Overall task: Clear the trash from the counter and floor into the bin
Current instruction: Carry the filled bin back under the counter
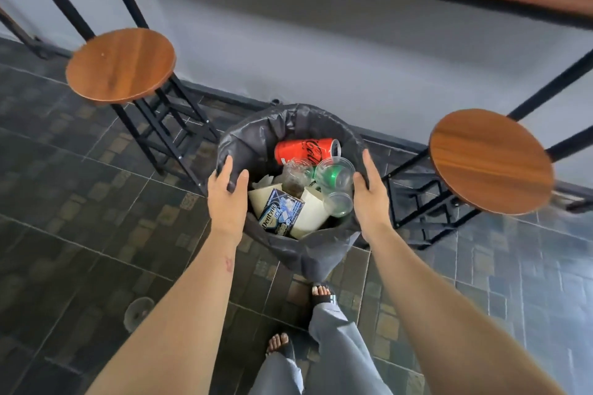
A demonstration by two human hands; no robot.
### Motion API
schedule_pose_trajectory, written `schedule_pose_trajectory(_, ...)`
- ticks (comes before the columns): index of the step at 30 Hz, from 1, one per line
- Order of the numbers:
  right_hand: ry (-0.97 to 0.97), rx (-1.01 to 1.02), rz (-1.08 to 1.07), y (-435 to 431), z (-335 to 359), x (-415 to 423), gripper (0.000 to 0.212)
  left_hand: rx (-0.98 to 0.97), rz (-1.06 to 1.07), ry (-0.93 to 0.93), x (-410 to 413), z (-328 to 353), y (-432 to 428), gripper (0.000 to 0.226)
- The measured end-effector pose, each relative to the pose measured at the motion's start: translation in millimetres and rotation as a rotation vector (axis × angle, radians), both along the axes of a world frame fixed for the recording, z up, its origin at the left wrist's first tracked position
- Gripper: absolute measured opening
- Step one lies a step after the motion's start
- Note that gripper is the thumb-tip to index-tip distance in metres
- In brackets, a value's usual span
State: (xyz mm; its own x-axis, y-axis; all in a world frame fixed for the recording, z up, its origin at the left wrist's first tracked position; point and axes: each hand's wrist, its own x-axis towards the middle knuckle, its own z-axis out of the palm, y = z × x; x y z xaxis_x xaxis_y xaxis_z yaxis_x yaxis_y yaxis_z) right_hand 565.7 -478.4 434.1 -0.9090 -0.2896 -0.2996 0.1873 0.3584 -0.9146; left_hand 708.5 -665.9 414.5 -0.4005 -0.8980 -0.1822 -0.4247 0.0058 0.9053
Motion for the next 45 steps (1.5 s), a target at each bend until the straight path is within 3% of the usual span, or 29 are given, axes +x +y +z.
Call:
schedule_pose_trajectory(11, 0.000, 0.053, -0.376, 171, 28, 37, 0.048, 0.012, -0.339, -0.044, -31, 41, 136, 0.049)
schedule_pose_trajectory(21, -0.004, 0.053, -0.573, 347, 24, 11, 0.045, -0.036, -0.556, -0.065, -101, 41, 299, 0.051)
schedule_pose_trajectory(34, 0.021, 0.032, -0.726, 556, 21, -91, 0.044, -0.014, -0.709, -0.047, -234, 36, 509, 0.050)
schedule_pose_trajectory(45, 0.023, 0.074, -0.774, 658, 0, -238, 0.044, -0.006, -0.776, -0.045, -387, 10, 609, 0.051)
